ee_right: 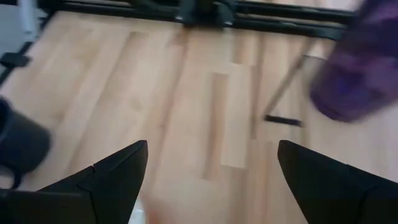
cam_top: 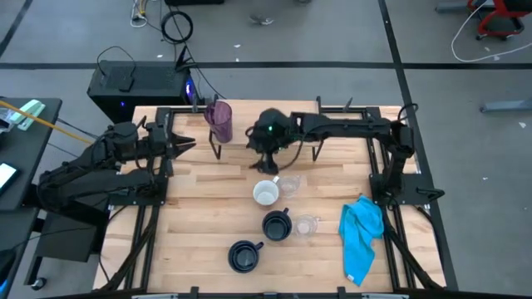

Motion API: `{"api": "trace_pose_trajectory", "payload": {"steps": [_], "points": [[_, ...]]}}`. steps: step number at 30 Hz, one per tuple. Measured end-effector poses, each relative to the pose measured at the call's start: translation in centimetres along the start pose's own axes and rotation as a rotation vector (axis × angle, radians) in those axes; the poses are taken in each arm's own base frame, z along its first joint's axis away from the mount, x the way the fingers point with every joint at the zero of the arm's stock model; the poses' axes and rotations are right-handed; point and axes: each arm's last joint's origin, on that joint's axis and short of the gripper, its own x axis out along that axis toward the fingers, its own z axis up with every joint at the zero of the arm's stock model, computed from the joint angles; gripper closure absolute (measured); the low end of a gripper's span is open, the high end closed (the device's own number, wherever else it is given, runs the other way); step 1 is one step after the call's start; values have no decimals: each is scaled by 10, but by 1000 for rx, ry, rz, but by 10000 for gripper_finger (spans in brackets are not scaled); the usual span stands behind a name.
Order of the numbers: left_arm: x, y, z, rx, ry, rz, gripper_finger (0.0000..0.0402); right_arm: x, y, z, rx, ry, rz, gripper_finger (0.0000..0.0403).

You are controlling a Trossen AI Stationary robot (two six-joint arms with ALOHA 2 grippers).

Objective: Stack small to large cups/mugs on shelf
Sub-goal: Put the brown mug on the shelf

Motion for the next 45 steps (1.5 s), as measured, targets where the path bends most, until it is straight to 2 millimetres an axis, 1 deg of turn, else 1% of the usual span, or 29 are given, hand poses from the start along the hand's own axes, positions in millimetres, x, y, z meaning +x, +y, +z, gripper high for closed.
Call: {"api": "trace_pose_trajectory", "payload": {"steps": [5, 10, 14, 19, 22, 27, 32, 37, 42, 45], "points": [[-5, -1, -8, -28, -16, 0, 340, 7, 27, 5, -49, -3, 52, 35], [-4, -2, -20, -52, -22, -23, 344, 11, 50, 8, -102, -3, 94, 35], [-1, -4, -29, -81, -51, -56, 343, 14, 64, 10, -123, -8, 113, 35], [9, -6, -43, -127, -91, -113, 348, 16, 80, 12, -60, 2, 82, 41], [15, -7, -53, -144, -78, -142, 353, 19, 90, 12, -47, 8, 82, 46], [21, -14, -61, -159, -100, -203, 362, 21, 107, 13, -64, 14, 25, 55], [23, -20, -63, -118, -113, -206, 377, 21, 116, 16, -40, -15, -10, 65], [27, -29, -74, -87, -106, -227, 391, 21, 118, 16, 8, -14, -6, 75], [32, -32, -88, -55, -71, -176, 390, 22, 118, 17, 13, -20, -5, 73], [33, -32, -93, -54, -73, -150, 385, 28, 118, 17, 24, -42, -6, 71]]}}
